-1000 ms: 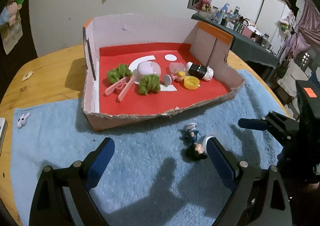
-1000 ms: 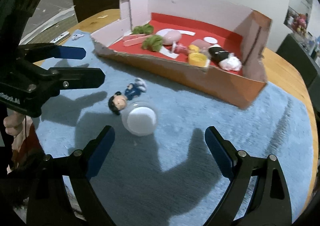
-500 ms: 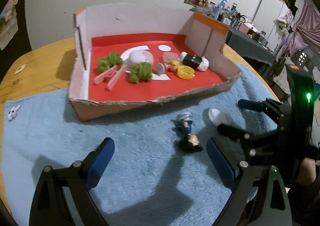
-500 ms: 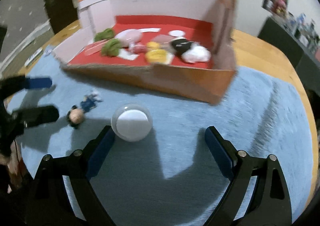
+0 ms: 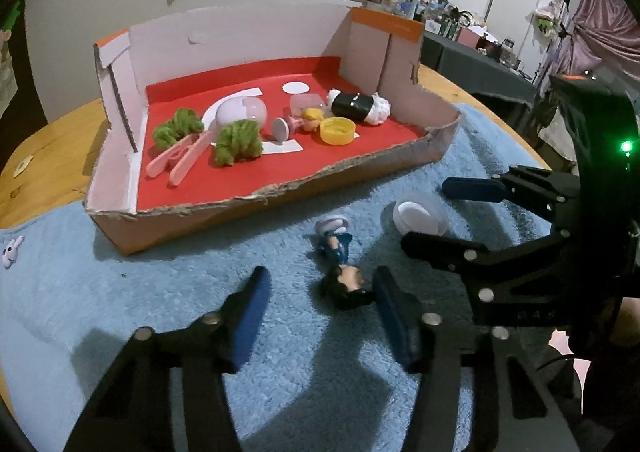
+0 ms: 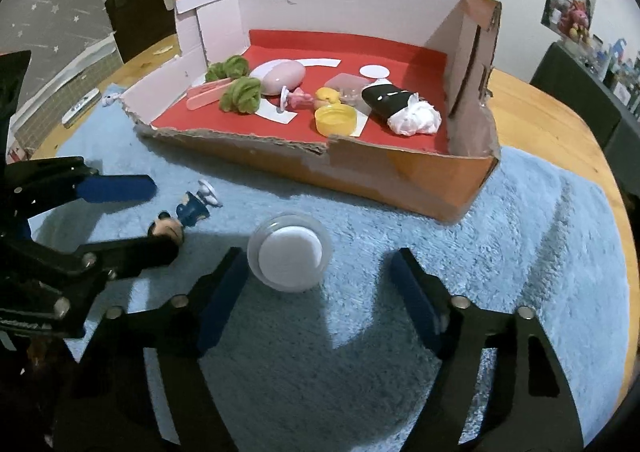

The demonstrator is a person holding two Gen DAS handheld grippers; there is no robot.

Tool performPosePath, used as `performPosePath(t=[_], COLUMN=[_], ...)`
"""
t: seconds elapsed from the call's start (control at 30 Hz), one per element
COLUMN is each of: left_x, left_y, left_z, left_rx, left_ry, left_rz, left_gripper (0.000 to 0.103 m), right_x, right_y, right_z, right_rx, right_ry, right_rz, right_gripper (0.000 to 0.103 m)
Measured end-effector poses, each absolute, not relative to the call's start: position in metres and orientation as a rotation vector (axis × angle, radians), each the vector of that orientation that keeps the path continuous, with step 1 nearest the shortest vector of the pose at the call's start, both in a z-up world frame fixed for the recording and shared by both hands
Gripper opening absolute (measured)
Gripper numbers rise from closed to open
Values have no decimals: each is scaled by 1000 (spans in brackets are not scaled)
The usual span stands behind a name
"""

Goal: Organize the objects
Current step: 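Grasp the blue-suited figurine with the left tool while the right tool grasps the white-lidded cup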

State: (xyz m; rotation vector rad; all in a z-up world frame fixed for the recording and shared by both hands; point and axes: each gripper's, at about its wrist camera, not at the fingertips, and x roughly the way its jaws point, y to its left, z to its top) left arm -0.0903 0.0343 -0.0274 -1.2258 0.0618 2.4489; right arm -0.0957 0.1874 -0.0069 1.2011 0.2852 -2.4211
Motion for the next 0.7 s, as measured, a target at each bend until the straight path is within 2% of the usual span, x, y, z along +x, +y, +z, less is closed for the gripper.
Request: performPosePath(t=[0.07,0.33,0.5,0.53,0.6,0.7], left_x=[-90,-92,-91,-90,-88,-85], left_y=[35,43,50,51,54,55], left_z=[-28,-31,-32,-33,-34,-33], left_rx=[-1220,-1211,-1195,-1191,-1181,-1173], left_ry=[64,103,149,160,184,178], left_rz=[2446,2455,2466,2472,2481,2476], left_gripper=[45,45,44,40,30,29], right_x=[-96,-97,-96,-95,-94,-92], right_y=[188,180,179,180,181,182], right_z=[-6,-6,-7,-6,-6,-5], right_rx=[1200,1192,1179,1178,1178,1175], right_ry=[280,297,305,299,285,271], right_rz=[-2420,-2410,-2412,-2408,-2404,-2402], right_gripper=[63,57,47,42,40,40])
